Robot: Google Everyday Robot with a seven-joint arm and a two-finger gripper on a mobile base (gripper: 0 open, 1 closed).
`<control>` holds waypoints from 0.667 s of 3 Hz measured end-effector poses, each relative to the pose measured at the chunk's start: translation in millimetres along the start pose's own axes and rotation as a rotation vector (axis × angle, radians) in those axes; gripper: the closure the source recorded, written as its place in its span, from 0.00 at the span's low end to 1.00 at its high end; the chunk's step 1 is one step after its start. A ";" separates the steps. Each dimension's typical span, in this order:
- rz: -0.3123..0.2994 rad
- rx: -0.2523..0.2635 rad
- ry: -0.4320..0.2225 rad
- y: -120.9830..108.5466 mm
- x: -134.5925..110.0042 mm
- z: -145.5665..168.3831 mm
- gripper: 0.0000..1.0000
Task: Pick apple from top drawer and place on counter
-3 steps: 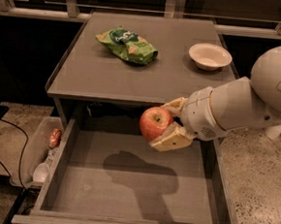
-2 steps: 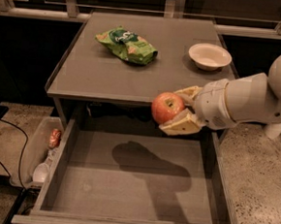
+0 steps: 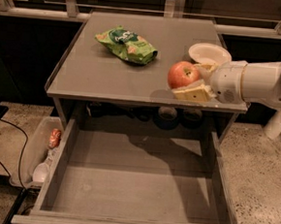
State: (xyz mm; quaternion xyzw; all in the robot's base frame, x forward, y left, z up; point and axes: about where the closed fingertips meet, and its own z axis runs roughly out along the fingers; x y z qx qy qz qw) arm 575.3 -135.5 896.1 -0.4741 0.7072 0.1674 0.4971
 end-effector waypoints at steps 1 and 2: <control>0.046 0.002 -0.047 -38.0 -9.9 21.9 1.00; 0.059 -0.020 -0.051 -61.9 -23.9 56.5 1.00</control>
Offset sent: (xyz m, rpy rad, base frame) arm 0.1354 0.0473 0.0109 0.0811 0.0528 0.0217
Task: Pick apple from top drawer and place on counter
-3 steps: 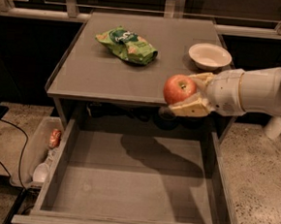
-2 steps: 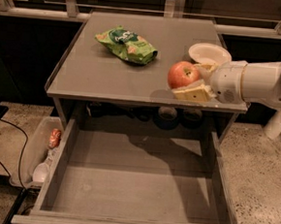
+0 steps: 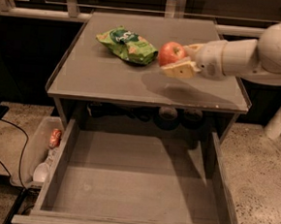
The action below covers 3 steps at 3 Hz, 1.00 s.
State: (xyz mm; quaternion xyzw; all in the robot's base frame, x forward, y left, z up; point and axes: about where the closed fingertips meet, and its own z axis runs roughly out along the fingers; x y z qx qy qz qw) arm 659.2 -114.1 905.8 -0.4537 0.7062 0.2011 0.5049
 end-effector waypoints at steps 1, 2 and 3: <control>0.023 -0.009 0.031 -17.0 3.9 29.1 1.00; 0.063 -0.035 0.078 -20.5 24.0 53.6 1.00; 0.101 -0.057 0.114 -18.0 44.7 67.8 1.00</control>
Offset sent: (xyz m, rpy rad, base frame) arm 0.0601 0.0216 -0.0716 -0.0499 0.1796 -0.0198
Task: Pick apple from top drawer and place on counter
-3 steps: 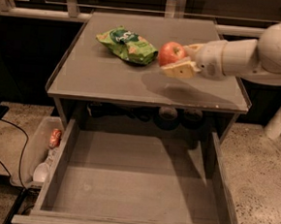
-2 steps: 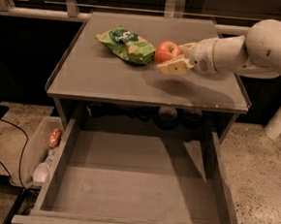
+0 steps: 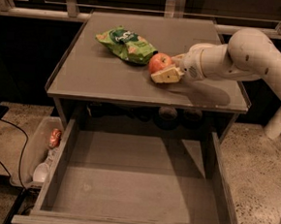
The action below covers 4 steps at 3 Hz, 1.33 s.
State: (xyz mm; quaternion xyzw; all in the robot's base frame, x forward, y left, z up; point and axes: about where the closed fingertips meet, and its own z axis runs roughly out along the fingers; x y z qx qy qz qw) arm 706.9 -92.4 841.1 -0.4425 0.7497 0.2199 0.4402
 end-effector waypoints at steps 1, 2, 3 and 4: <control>0.006 -0.003 0.005 -0.1 2.7 2.4 0.87; 0.006 -0.003 0.005 0.0 2.7 2.4 0.63; 0.006 -0.003 0.005 0.0 2.7 2.4 0.40; 0.006 -0.003 0.005 0.0 2.7 2.5 0.17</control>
Offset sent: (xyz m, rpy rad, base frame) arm 0.0005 0.0004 -0.0035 -0.0010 0.0081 -0.0006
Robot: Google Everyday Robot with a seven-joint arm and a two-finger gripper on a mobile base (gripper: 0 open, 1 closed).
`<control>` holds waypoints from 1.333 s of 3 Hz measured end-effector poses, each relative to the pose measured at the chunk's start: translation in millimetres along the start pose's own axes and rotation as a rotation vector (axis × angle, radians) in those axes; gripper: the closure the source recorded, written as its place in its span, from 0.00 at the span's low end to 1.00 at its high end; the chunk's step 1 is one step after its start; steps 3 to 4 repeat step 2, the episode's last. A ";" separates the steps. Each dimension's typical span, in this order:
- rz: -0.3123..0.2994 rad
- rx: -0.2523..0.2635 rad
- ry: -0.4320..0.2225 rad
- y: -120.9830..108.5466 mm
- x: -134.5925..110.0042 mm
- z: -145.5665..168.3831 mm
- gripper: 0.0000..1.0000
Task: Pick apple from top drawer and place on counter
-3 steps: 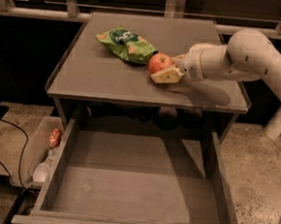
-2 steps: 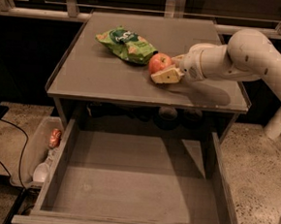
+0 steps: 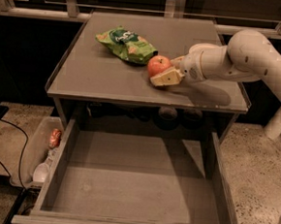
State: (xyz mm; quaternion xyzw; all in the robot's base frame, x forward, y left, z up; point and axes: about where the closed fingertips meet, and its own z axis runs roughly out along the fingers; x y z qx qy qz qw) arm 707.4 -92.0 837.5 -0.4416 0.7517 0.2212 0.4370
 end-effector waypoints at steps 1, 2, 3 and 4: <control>0.000 0.000 0.000 0.0 0.0 0.1 0.00; 0.000 0.000 0.000 0.1 0.0 0.1 0.00; 0.000 0.000 0.000 0.1 0.0 0.1 0.00; 0.000 0.000 0.000 0.1 0.0 0.1 0.00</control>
Offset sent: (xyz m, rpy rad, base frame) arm 0.0000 0.0000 0.0000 0.0000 0.0000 0.0000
